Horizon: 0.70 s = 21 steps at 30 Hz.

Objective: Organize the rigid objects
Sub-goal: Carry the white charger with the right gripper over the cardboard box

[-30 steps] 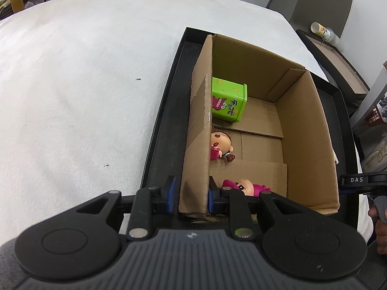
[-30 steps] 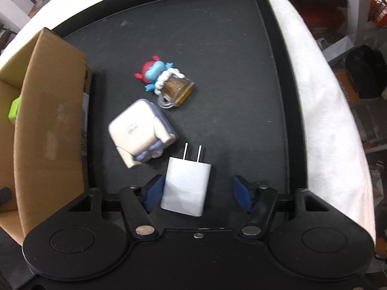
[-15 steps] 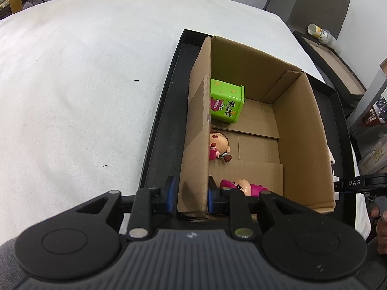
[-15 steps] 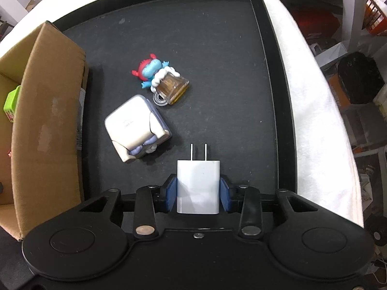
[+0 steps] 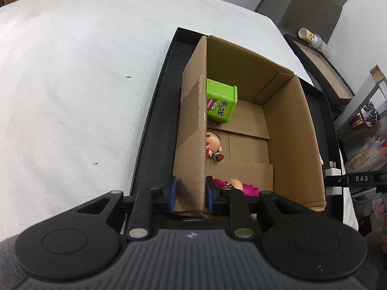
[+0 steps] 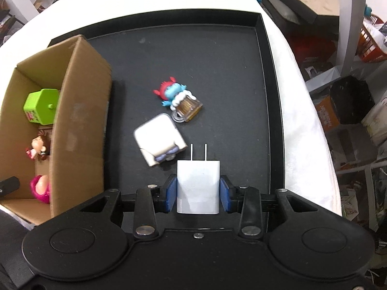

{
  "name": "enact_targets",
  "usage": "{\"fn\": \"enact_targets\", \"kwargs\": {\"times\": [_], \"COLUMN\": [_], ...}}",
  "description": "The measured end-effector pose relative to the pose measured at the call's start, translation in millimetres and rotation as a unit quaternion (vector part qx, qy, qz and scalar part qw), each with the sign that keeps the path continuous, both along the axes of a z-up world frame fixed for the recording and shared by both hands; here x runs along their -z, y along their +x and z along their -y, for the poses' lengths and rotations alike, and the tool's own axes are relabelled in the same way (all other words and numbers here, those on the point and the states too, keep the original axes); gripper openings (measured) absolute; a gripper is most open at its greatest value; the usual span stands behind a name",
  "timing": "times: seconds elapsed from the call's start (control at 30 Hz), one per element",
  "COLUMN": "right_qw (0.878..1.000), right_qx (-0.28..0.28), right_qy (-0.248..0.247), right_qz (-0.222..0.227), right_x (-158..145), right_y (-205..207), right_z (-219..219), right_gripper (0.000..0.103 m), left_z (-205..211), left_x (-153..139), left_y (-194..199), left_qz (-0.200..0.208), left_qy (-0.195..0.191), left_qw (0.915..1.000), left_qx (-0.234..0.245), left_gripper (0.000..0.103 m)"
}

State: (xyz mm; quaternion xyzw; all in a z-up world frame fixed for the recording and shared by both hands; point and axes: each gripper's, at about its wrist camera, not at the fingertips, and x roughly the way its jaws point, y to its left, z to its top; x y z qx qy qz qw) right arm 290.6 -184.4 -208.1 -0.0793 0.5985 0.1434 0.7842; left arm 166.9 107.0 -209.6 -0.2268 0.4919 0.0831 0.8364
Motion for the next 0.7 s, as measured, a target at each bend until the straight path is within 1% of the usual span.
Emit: {"fn": "enact_targets", "kwargs": {"times": [0.23, 0.4, 0.7], "right_qw": [1.000, 1.000, 0.998], "right_qx": [-0.005, -0.009, -0.016], "right_qy": [-0.006, -0.010, -0.009], "right_qz": [0.011, 0.024, 0.052], "right_x": [-9.4, -25.8, -50.8], "right_y": [-3.0, -6.2, -5.1], "right_z": [-7.7, -19.1, -45.0], "right_gripper": [0.036, 0.036, 0.036], "left_z": [-6.3, -7.8, -15.8], "left_x": [1.9, 3.3, 6.8], "left_y": [-3.1, -3.8, -7.1], "left_qz": [0.011, 0.015, 0.020], "left_qy": [-0.024, -0.028, -0.046], "left_qw": [0.9997, 0.9995, 0.9987], "left_qx": [-0.001, 0.003, 0.004], "left_gripper": [0.023, 0.023, 0.023]}}
